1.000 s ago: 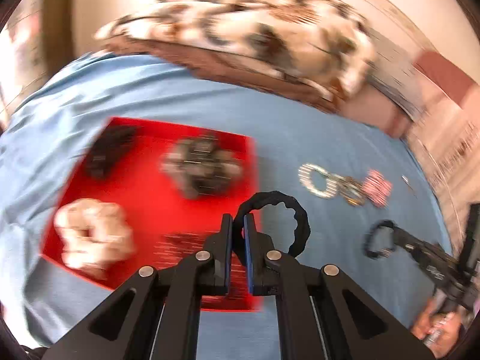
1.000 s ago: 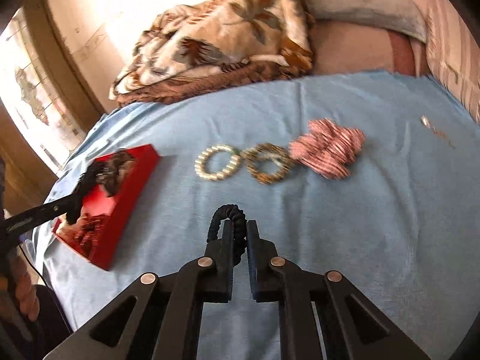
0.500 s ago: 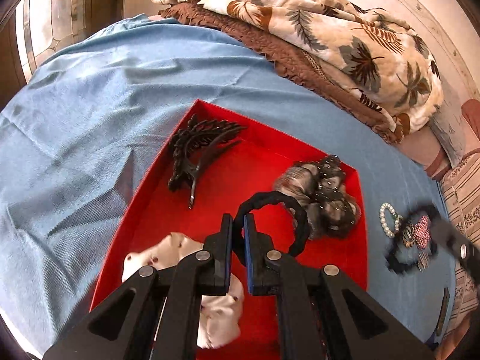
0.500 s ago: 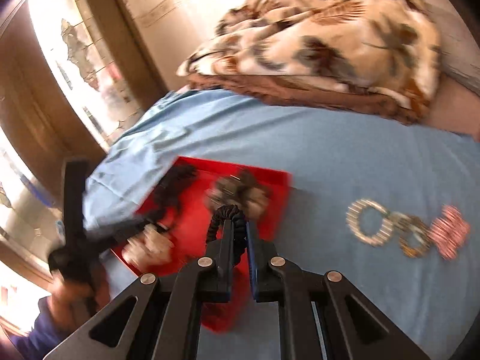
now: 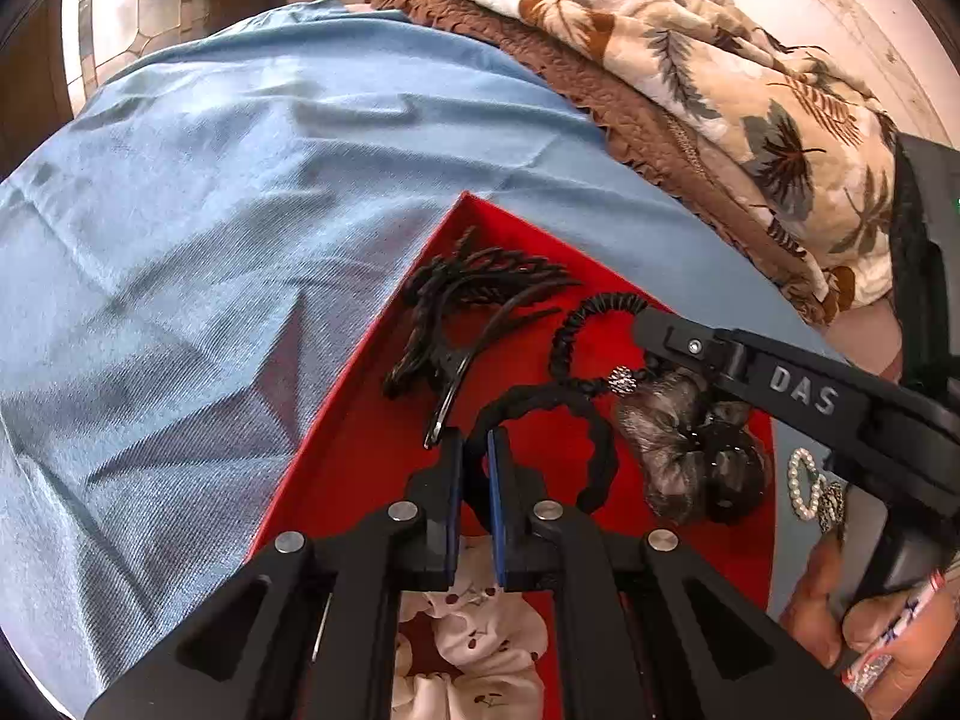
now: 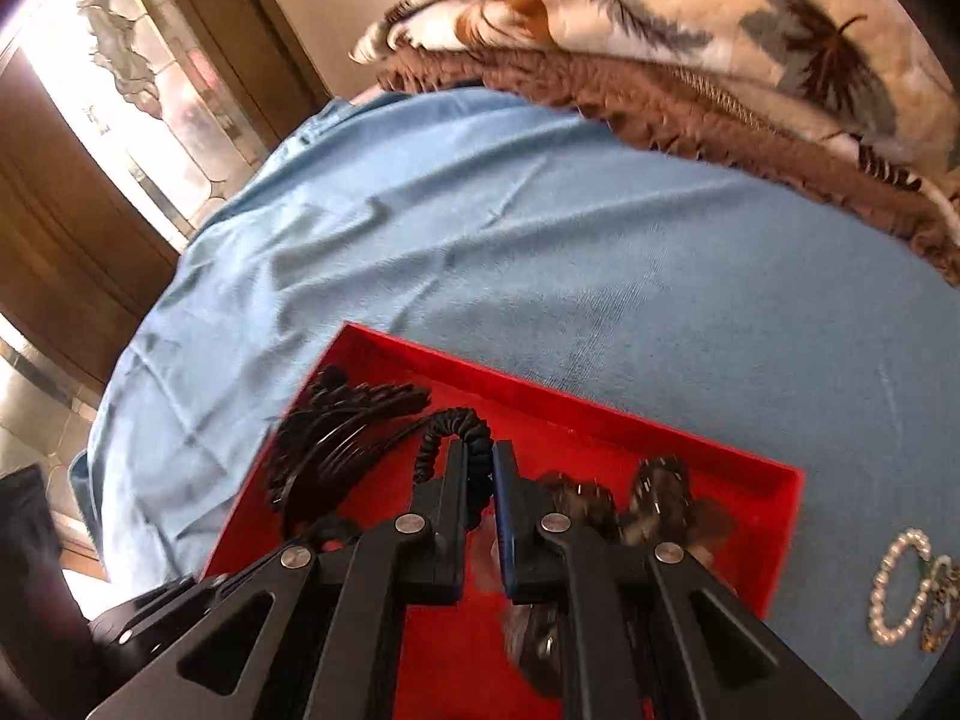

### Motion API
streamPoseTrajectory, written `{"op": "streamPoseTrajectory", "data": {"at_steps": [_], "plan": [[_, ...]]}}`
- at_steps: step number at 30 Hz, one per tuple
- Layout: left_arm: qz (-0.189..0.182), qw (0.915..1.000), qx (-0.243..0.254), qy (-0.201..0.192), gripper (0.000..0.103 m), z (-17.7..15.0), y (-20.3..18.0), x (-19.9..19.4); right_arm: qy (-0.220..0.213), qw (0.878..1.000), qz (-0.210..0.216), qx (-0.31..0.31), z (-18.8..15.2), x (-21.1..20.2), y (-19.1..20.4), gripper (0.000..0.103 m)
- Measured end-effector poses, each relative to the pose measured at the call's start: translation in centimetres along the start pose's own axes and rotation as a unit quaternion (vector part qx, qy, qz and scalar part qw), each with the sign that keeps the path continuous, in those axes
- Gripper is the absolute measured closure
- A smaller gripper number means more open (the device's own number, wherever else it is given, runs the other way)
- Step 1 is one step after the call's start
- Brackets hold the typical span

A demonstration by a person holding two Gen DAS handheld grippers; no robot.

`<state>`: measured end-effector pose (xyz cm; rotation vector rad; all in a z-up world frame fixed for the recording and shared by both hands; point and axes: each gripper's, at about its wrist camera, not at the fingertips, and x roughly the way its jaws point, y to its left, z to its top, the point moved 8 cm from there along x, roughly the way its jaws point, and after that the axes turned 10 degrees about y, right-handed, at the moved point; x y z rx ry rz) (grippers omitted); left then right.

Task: Organize jewelry
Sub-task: 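Carry both black hair ties into the red tray and open both tools, then move both tools back toward the bracelets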

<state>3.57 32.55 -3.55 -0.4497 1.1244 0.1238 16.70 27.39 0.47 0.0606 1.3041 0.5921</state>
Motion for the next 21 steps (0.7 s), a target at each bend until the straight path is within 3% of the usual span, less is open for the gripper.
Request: {"op": "streamPoseTrajectory", "data": {"at_steps": [2,4,8,9,14,19,21], "plan": [[0.001,1.0000,-0.005,-0.003,0.094,0.1,0.2,-0.1,0.001,1.000,0.008,0.006,0.1,0.2,-0.1,0.092],[-0.001,0.9999,-0.007,-0.009,0.085,0.2,0.3,-0.4,-0.002,1.000,0.012,0.011,0.2,0.1,-0.2,0.089],[-0.007,0.9998,-0.002,-0.020,0.070,0.1,-0.1,-1.2,-0.014,1.000,-0.007,0.005,0.2,-0.9,-0.3,0.064],[-0.006,0.9997,0.001,-0.024,0.068,0.2,-0.3,-1.4,-0.017,1.000,-0.008,0.006,0.2,-1.4,-0.5,0.062],[-0.007,0.9988,0.019,-0.045,0.059,0.2,-1.2,-2.5,-0.037,0.999,-0.005,0.014,-1.1,-5.3,-1.4,0.062],[-0.010,0.9978,0.033,-0.056,0.057,-0.6,-1.6,-3.5,-0.060,0.998,-0.028,0.019,-6.2,-11.3,-5.1,0.054],[-0.016,0.9972,0.039,-0.061,0.056,-1.2,-1.7,-4.1,-0.063,0.996,-0.049,0.033,-9.8,-13.7,-8.1,0.052]]}}
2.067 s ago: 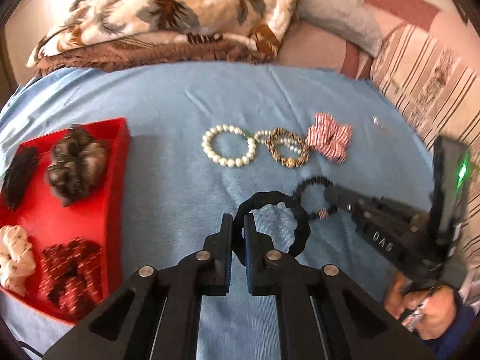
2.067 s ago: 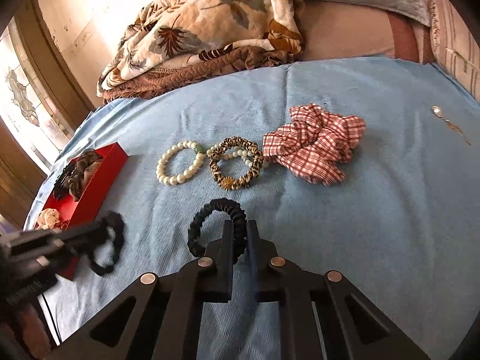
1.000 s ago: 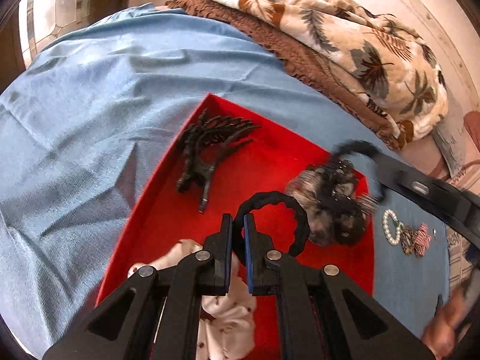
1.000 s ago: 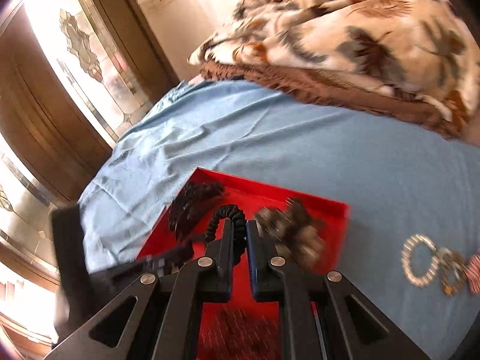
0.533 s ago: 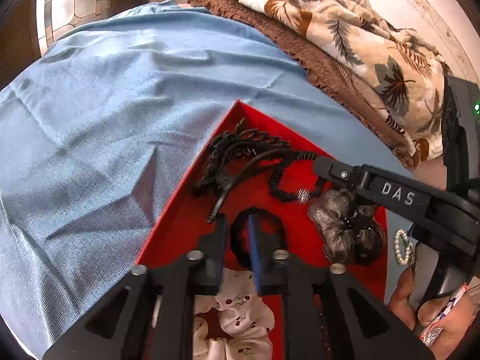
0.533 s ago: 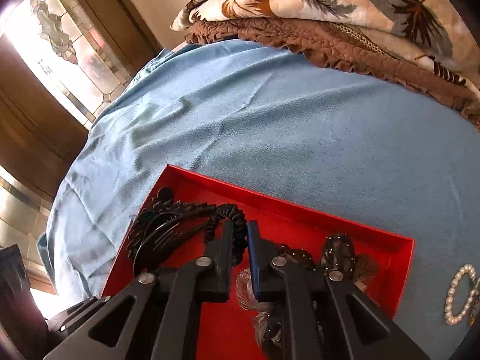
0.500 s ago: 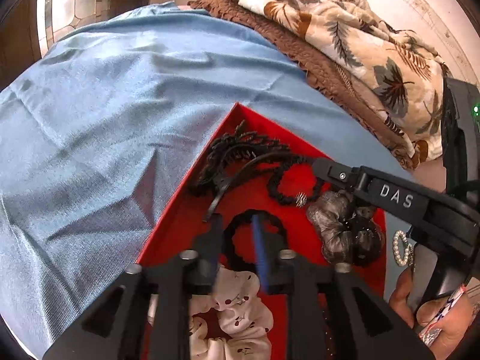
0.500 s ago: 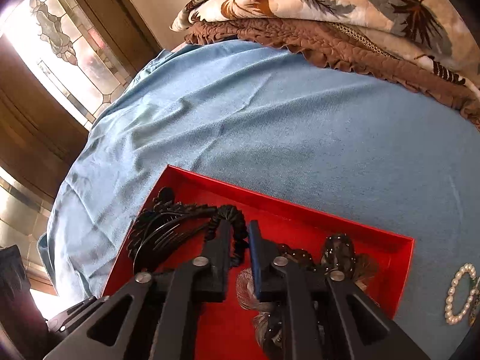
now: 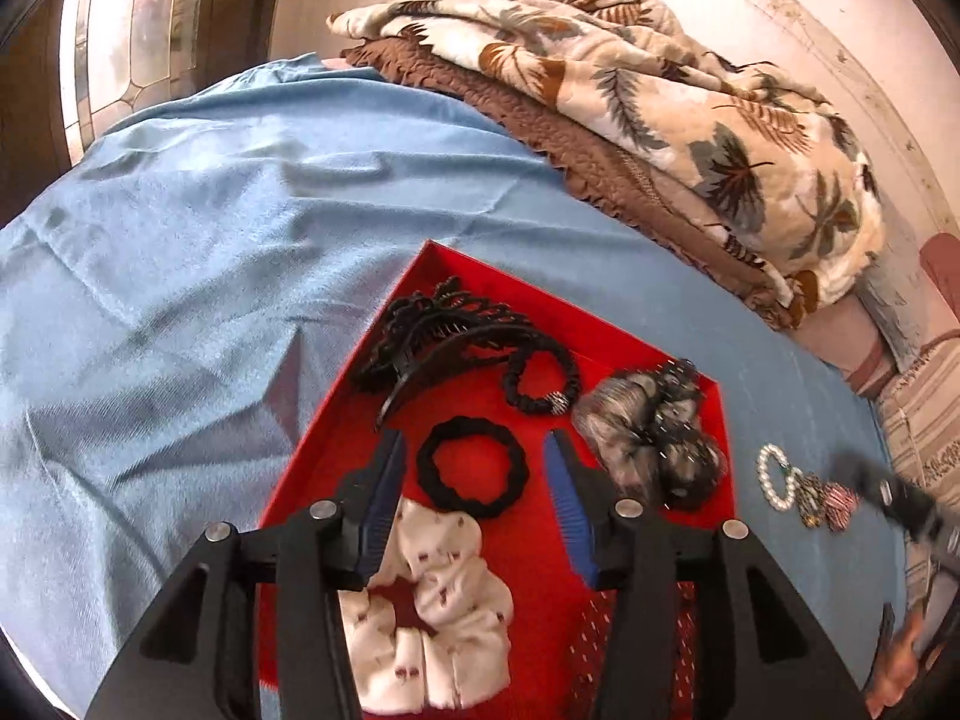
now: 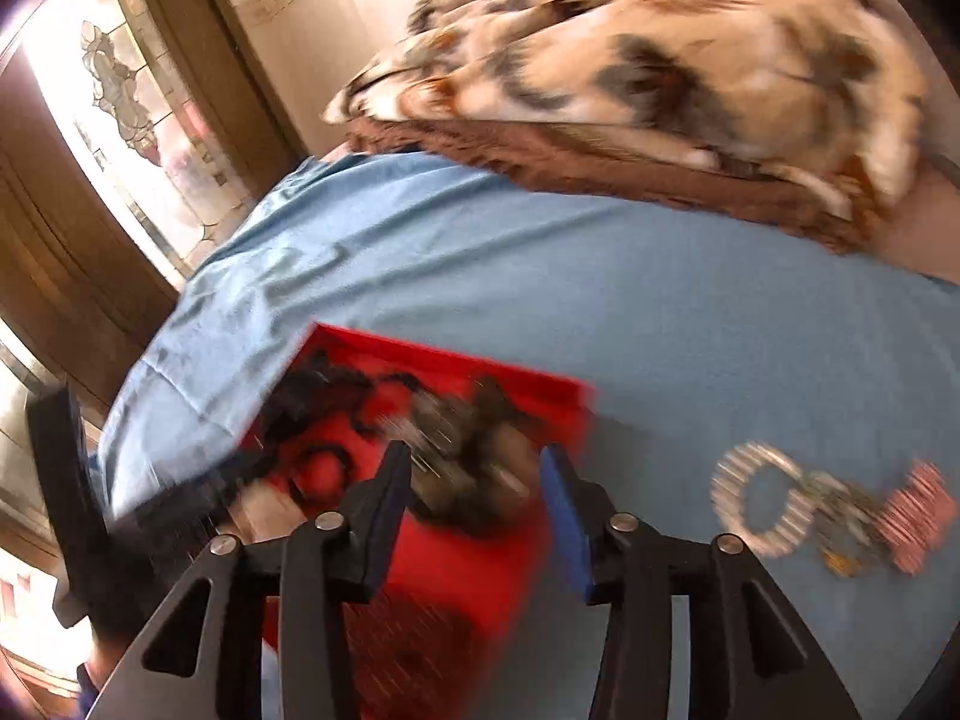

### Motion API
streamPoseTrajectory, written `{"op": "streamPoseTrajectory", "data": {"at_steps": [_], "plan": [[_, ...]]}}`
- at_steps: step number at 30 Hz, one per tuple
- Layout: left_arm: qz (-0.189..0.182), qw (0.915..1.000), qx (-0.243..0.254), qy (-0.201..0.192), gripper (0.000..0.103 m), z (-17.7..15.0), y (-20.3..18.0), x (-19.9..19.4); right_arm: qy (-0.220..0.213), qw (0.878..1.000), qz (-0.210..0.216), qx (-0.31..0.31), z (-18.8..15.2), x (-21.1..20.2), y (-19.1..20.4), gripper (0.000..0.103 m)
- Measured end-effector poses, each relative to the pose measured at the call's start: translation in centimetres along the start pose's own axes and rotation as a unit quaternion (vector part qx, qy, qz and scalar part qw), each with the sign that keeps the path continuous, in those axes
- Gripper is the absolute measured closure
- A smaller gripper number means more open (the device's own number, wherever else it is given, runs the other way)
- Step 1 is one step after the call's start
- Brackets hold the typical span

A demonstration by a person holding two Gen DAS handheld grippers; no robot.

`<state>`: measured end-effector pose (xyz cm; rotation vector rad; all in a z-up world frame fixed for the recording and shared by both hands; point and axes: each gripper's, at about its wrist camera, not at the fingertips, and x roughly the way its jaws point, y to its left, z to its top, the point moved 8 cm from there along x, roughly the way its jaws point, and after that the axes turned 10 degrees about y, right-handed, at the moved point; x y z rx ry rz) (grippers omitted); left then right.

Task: Organize jewelry
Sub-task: 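Move both tools back toward the bracelets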

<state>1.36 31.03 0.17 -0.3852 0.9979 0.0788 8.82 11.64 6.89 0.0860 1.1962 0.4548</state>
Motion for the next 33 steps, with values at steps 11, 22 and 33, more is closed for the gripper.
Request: {"op": "streamPoseTrajectory", "data": {"at_steps": [11,22,33], "plan": [[0.010,0.9953,0.064,-0.072,0.055,-2.8,-6.1,-4.7,-0.004,0.982,-0.117,0.150,-14.7,-8.8,-19.7,0.052],[-0.056,0.9863,0.153,0.029,0.054,-7.4,-18.5,-3.1,-0.042,0.974,-0.073,0.208,-16.9,-8.0,-23.7,0.049],[-0.027,0.9818,0.167,0.085,0.053,-8.7,-22.9,2.4,-0.076,0.968,-0.059,0.233,-17.4,-6.8,-26.8,0.049]]}}
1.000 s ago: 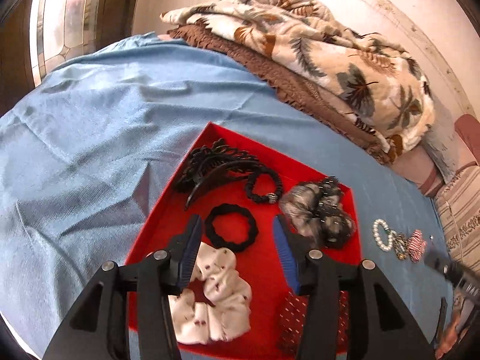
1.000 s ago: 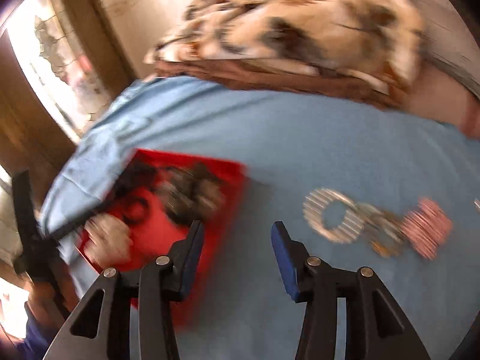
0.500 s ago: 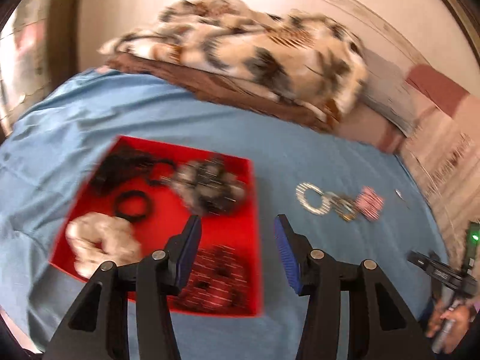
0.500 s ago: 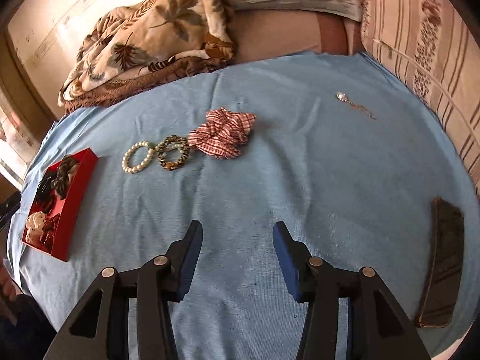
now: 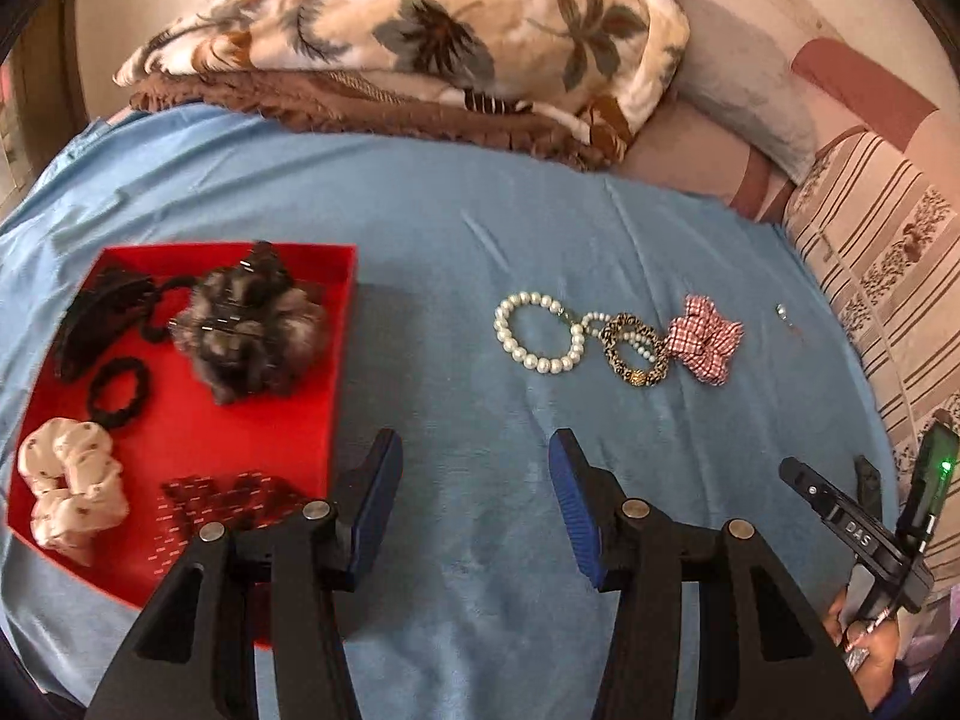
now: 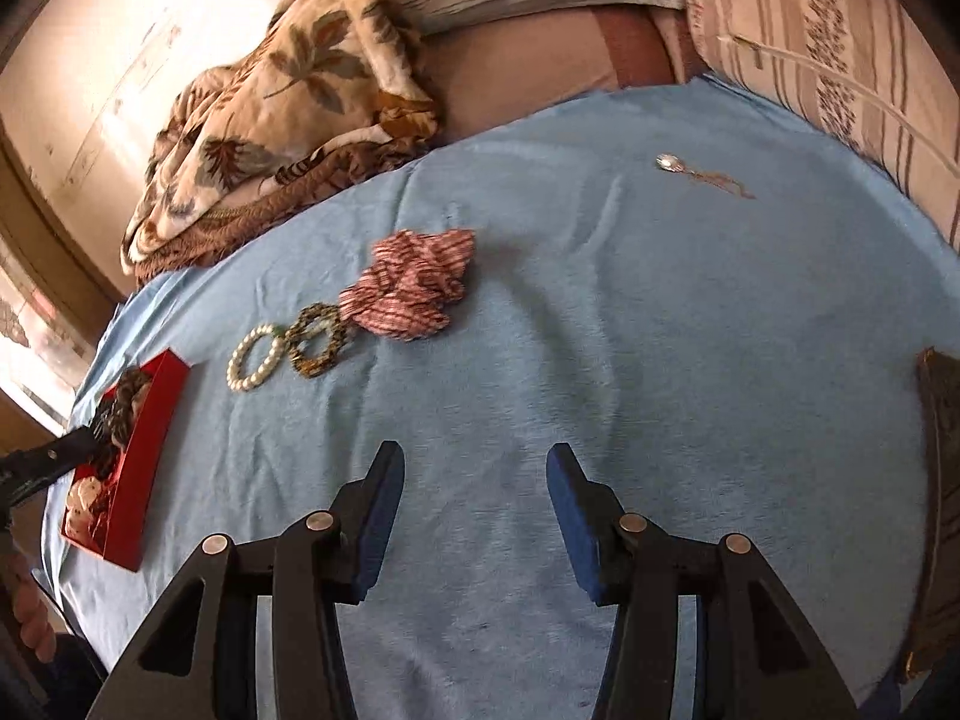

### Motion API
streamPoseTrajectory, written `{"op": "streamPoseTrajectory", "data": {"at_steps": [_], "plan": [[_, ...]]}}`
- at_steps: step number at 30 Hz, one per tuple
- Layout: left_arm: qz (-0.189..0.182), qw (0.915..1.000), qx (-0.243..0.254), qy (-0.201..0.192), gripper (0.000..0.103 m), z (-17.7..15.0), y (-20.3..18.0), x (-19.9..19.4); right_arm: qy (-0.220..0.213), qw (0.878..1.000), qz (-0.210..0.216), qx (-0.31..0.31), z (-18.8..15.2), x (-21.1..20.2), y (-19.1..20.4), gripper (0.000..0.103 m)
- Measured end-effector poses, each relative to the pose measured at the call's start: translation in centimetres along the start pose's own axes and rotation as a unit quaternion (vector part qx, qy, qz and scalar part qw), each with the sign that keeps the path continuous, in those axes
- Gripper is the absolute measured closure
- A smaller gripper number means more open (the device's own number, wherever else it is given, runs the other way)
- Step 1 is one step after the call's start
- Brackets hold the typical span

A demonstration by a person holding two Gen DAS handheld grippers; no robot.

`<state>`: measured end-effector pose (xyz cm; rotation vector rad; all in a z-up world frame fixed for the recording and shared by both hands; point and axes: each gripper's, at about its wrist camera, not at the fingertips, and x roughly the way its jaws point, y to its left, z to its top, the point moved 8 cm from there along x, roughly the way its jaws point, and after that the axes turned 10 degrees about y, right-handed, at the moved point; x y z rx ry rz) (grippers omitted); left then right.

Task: Organize jewelry
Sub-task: 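Move both tools back toward the bracelets, then grasp the pearl bracelet with the left tool while the right tool grasps the leopard-print bracelet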

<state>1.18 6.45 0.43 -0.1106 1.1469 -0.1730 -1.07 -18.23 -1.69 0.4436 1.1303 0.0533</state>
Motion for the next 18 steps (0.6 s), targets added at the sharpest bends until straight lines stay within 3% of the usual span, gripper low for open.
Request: {"op": "streamPoseTrajectory", "data": {"at_steps": [7,11,18], "plan": [[0.008,0.9994,-0.015,0.030,0.053,2.6,-1.2,4.6,0.000,1.000,0.015,-0.010,1.2,1.1,0.6,0.049],[0.014,0.9986,-0.030,0.041,0.053,5.0,-1.1,7.5,-0.013,0.999,0.019,-0.023,3.8,2.7,2.0,0.049],[0.039,0.9973,-0.016,0.061,0.053,8.1,-1.2,11.9,0.002,0.998,0.054,-0.045,5.9,5.8,5.0,0.049]]}}
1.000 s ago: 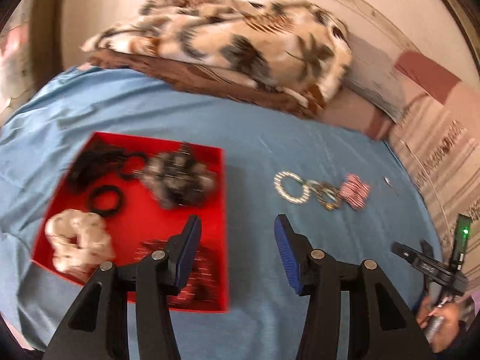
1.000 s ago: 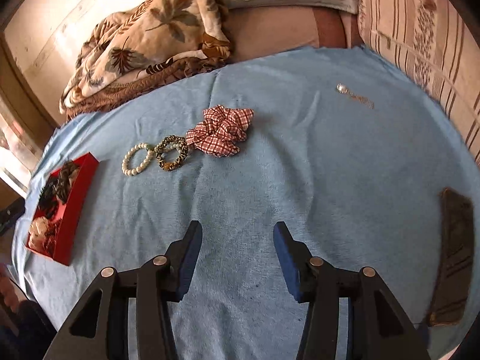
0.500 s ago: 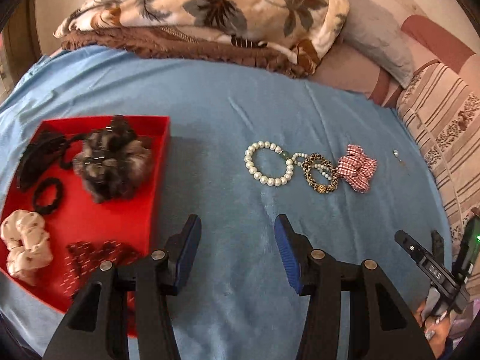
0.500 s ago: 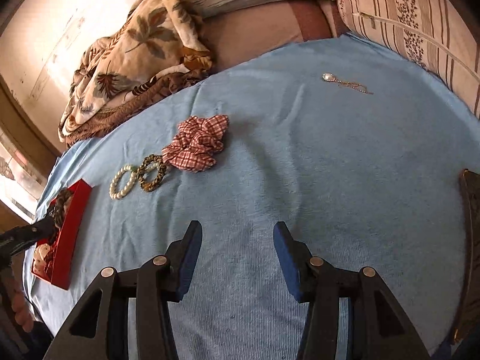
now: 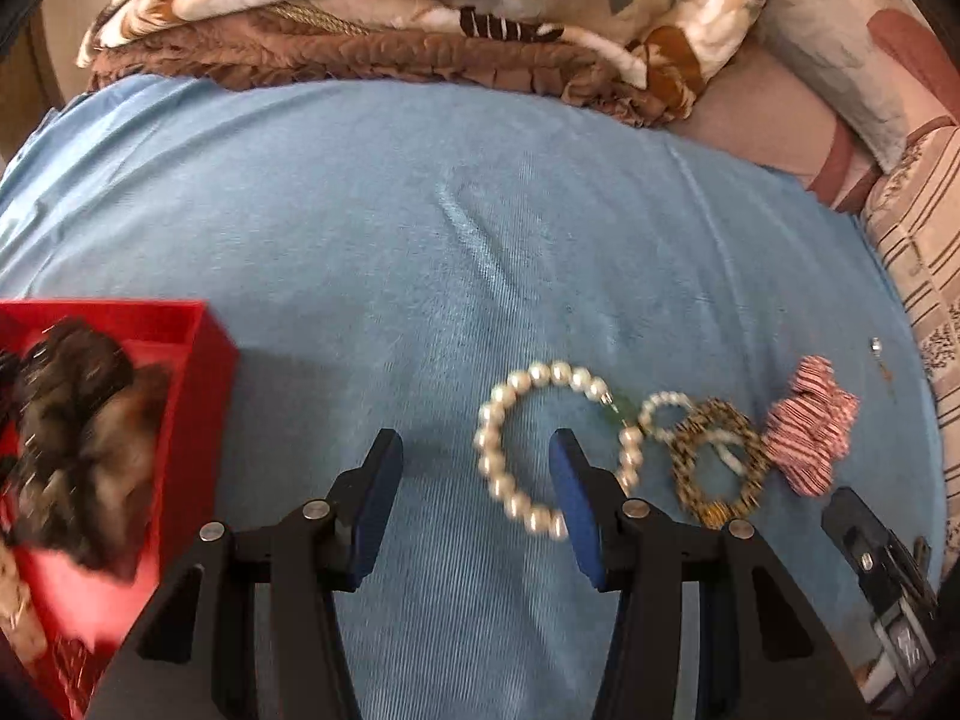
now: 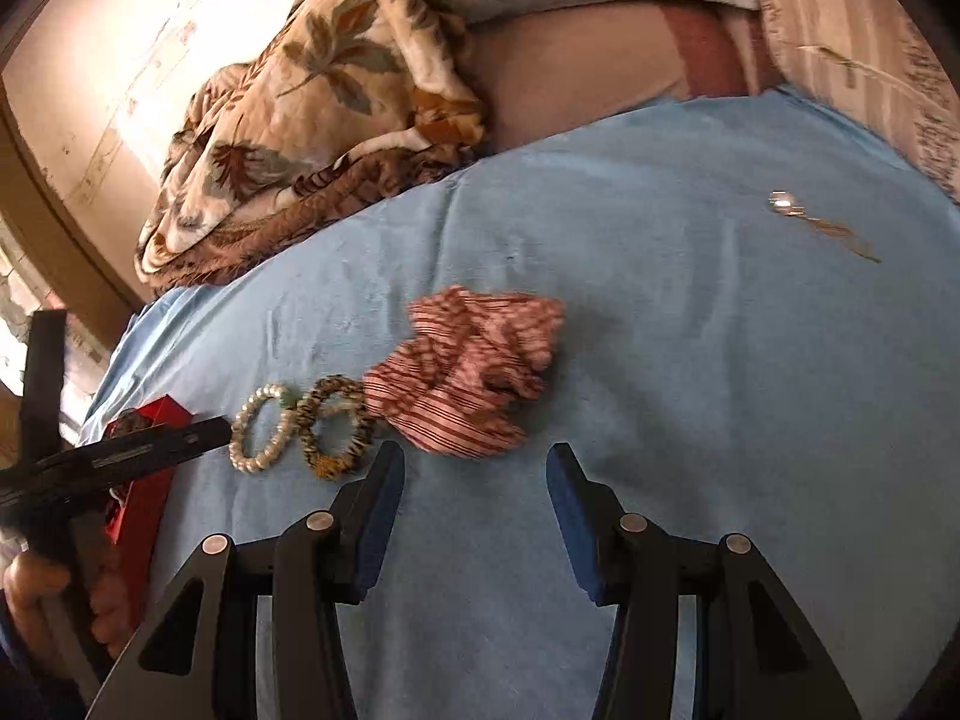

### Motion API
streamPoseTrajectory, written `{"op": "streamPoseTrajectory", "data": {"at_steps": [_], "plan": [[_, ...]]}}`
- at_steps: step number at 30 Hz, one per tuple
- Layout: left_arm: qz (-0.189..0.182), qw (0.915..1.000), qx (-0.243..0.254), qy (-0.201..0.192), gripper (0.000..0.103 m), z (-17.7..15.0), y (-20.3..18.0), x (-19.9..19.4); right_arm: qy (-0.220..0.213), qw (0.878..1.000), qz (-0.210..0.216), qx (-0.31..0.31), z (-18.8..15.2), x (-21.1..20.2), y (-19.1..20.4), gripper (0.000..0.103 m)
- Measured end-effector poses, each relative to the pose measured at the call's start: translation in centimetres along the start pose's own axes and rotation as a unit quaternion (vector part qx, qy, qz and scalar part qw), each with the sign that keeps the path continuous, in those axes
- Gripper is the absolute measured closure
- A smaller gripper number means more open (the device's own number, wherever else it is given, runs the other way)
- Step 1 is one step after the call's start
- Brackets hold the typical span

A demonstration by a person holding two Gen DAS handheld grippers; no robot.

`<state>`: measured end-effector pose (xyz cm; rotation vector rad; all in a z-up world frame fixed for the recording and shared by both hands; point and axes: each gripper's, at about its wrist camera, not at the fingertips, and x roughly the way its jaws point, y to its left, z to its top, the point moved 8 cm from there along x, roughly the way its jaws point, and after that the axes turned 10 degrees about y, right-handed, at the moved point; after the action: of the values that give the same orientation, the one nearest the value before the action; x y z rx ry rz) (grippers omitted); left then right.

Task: Organize jewelry
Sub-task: 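Grasp the pearl bracelet with the left tool while the right tool grasps the leopard-print bracelet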

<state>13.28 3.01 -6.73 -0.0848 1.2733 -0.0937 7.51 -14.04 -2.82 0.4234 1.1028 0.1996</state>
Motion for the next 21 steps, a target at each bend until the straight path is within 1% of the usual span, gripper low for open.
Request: {"op": "streamPoseTrajectory", "data": {"at_steps": [1,3,5,7,9,11,13,14,15,19,21], "plan": [[0.005,1.0000,0.005,-0.006,0.053,0.5,-0.1,0.2,0.001,1.000,0.010,-0.007,0.0,0.1,0.6,0.051],[0.011,0.9997,0.020,-0.012,0.053,0.9,-0.5,0.5,0.008,0.999,0.031,-0.021,-0.2,0.4,1.8,0.060],[0.014,0.9994,0.027,-0.016,0.053,1.0,-0.8,0.9,0.017,0.998,0.051,-0.027,-0.3,0.9,2.8,0.062],[0.020,0.9990,0.032,-0.024,0.053,0.8,-0.9,1.1,0.021,0.998,0.052,-0.029,-0.2,1.7,3.5,0.063],[0.027,0.9979,0.050,-0.031,0.053,0.5,-1.0,1.2,0.025,0.998,0.056,-0.028,0.0,2.6,4.0,0.065],[0.032,0.9972,0.058,-0.033,0.065,0.1,-0.9,1.2,0.027,0.997,0.058,-0.035,0.3,3.5,5.0,0.067],[0.034,0.9973,0.059,-0.028,0.094,-0.3,-0.7,1.0,0.031,0.997,0.042,-0.053,0.4,4.5,5.8,0.069],[0.027,0.9978,0.057,-0.022,0.093,-0.5,-0.6,0.9,0.035,0.997,0.032,-0.057,0.4,4.9,5.9,0.084],[0.017,0.9983,0.052,-0.017,0.094,-0.7,-0.5,0.8,0.042,0.997,0.021,-0.058,0.3,5.4,5.9,0.094],[-0.010,0.9990,0.043,-0.012,0.094,-2.2,-0.8,-0.1,0.031,0.998,0.020,-0.046,0.4,4.3,5.2,0.095],[-0.024,0.9986,0.046,-0.011,0.094,-3.3,-1.2,-0.7,0.031,0.999,0.030,-0.033,-0.1,3.1,4.5,0.096]]}}
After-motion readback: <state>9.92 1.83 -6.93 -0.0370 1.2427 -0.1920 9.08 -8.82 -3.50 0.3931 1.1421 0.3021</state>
